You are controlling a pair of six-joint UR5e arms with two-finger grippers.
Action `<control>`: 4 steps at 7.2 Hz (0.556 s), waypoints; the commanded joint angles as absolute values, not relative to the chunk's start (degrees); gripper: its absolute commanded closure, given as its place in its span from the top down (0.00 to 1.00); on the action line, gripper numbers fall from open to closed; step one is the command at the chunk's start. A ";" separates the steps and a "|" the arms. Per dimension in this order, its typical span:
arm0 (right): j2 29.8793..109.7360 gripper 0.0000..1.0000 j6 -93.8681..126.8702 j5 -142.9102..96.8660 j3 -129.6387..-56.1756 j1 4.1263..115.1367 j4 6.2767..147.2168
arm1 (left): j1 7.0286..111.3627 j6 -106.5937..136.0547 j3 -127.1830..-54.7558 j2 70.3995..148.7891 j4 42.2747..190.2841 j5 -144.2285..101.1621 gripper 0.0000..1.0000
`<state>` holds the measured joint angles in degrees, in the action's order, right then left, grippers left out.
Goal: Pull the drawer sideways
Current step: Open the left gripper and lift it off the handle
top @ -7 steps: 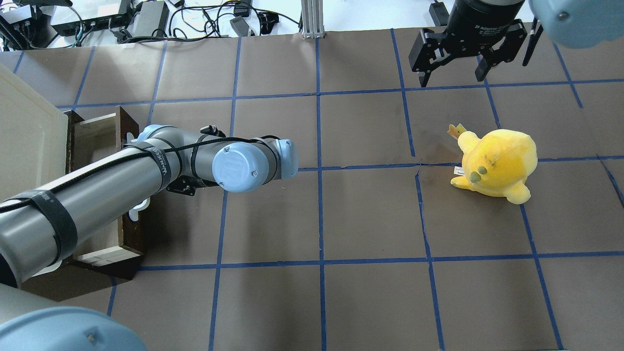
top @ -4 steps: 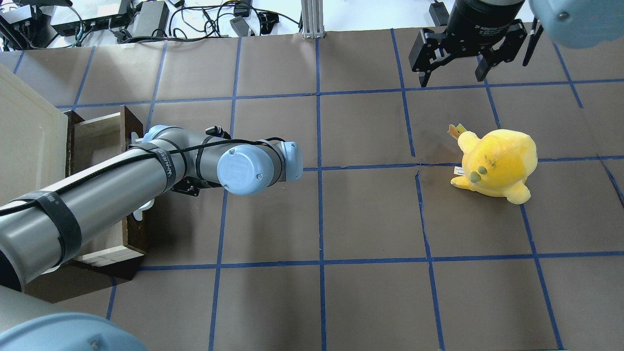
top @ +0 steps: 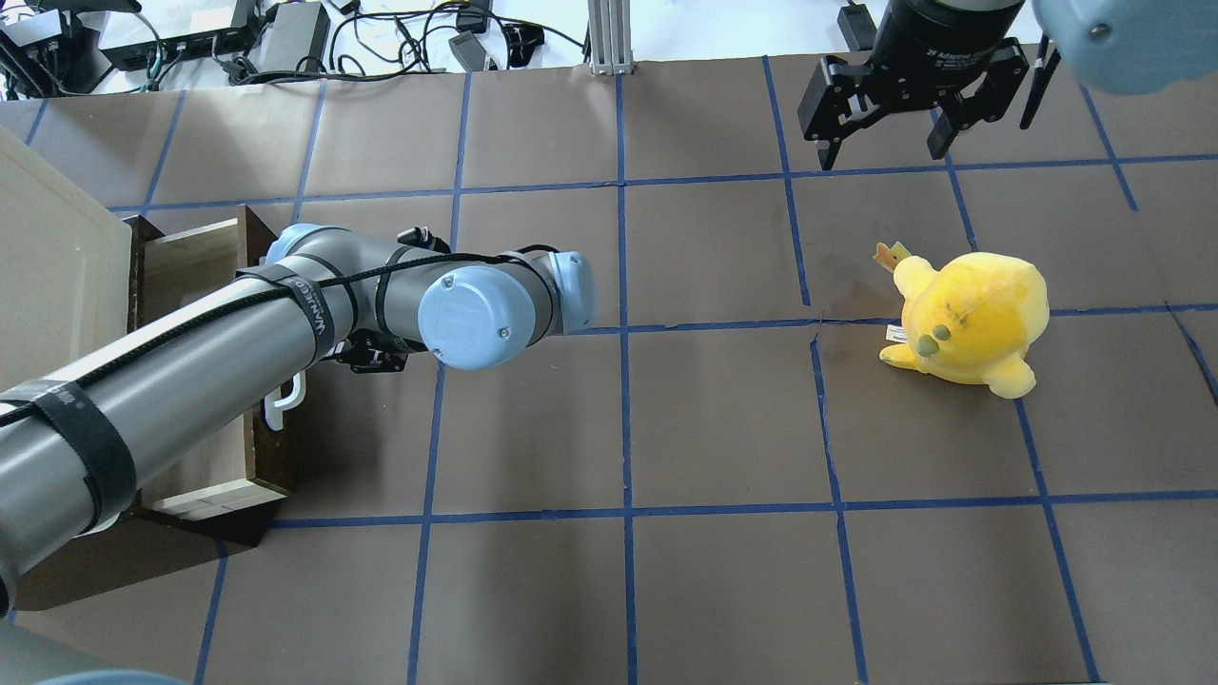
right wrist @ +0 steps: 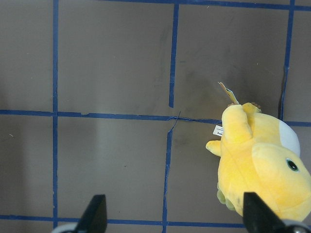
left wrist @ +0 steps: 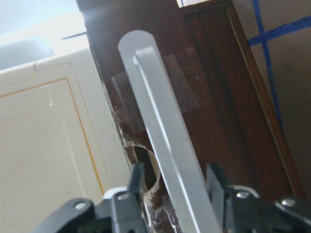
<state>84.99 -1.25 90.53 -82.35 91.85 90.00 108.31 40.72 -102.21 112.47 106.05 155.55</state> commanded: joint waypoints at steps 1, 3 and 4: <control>84.99 1.00 -1.23 90.53 -82.35 91.85 90.00 | 108.37 34.74 -96.53 108.74 105.91 144.11 1.00; 84.99 1.00 -1.23 90.53 -82.35 91.85 90.00 | 108.02 22.48 -90.99 103.48 101.90 131.56 1.00; 84.99 1.00 -1.23 90.53 -82.35 91.85 90.00 | 107.58 16.06 -89.23 100.32 98.12 122.52 1.00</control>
<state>85.00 -1.23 90.53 -82.35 91.85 90.00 108.01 23.49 -91.74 103.87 101.91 132.23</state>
